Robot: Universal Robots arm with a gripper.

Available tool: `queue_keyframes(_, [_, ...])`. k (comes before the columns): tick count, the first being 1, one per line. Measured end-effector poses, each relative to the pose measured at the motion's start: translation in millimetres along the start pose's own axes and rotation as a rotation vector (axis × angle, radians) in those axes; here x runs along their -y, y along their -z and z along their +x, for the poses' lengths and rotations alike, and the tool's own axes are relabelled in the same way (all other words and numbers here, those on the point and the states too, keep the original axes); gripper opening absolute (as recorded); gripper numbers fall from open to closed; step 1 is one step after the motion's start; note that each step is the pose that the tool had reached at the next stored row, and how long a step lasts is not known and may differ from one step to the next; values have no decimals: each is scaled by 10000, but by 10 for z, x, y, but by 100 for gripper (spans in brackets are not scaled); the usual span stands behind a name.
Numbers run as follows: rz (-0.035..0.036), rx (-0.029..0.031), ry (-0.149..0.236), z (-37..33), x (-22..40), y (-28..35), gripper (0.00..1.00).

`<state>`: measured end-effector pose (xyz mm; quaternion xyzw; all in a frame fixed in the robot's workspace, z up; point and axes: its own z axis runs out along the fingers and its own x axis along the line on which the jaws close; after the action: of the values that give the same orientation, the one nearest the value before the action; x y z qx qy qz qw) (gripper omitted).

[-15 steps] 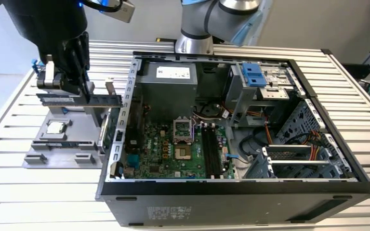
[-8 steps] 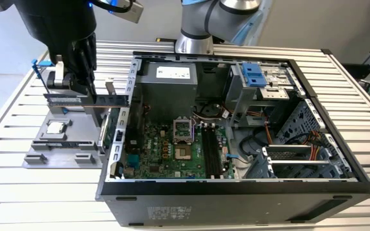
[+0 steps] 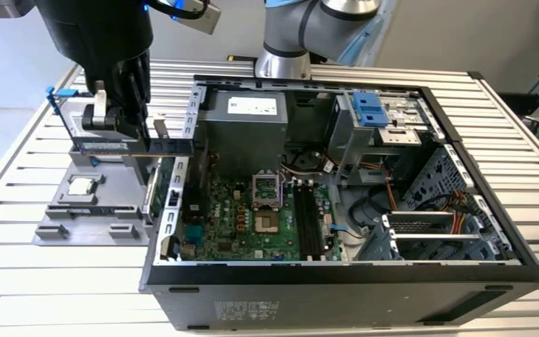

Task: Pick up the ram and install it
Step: 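Pick up the ram and move it above insertion slot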

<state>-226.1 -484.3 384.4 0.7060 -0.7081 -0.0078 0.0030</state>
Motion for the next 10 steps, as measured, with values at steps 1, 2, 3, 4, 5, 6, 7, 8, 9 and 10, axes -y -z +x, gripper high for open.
queue_keyframes(1, [0, -1, 0, 0, 12, 0, 0])
queue_keyframes(2, [0, -1, 0, 0, 25, 0, 0])
queue_keyframes(3, [0, -2, 0, 0, 38, 1, 0])
queue_keyframes(4, [0, -2, 0, 0, 51, 0, 0])
queue_keyframes(5, [0, -2, 0, 0, 64, 1, 0])
queue_keyframes(6, [0, -3, 0, 0, 77, 1, 0])
queue_keyframes(7, [0, -3, 0, 0, 91, 1, 0])
queue_keyframes(8, [0, -5, 0, 0, 104, 2, 0])
queue_keyframes(9, [0, -5, -1, 0, 117, 1, 0])
queue_keyframes(10, [0, -6, -1, 0, 130, 2, 0])
